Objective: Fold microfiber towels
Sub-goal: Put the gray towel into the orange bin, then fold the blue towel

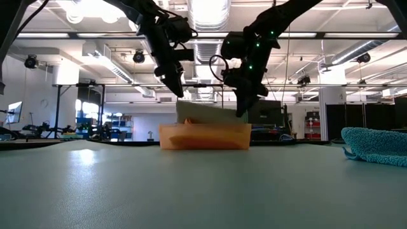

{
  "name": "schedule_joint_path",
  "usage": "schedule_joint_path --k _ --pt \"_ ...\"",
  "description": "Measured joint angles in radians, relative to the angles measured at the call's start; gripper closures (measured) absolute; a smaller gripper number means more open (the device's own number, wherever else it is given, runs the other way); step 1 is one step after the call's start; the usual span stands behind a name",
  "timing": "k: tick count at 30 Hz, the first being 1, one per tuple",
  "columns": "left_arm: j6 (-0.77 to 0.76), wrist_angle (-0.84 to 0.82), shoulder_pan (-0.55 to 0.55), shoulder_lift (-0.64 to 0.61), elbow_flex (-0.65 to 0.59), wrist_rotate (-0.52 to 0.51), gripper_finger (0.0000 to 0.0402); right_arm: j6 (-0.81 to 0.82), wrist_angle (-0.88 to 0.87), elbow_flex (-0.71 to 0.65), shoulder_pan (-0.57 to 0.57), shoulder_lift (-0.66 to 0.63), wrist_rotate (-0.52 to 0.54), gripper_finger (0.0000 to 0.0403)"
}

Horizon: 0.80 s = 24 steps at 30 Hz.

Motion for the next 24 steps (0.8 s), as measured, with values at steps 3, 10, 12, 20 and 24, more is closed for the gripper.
schedule_joint_path --k 3,10,12,20,24 --pt "0.0 -0.035 0.0 -0.002 0.0 -0.001 0.0253 -0.001 0.001 0.001 0.0 -0.003 -0.002 0.0301" --pt "-0.001 -0.102 0.0 -0.034 0.0 -0.118 0.0238 -0.012 -0.072 0.002 0.0 -0.084 -0.007 0.0254" --pt "-0.001 -0.105 0.0 -0.053 0.0 -0.125 0.0238 -0.014 -0.07 0.002 0.0 -0.117 -0.006 0.0248" --pt "-0.003 0.05 0.005 -0.066 0.0 0.081 0.0237 -0.039 0.11 0.003 -0.025 -0.15 -0.009 0.0243" --pt "-0.003 0.164 0.009 -0.005 0.0 0.087 0.0237 0.013 0.146 0.003 -0.054 -0.117 -0.014 0.0243"
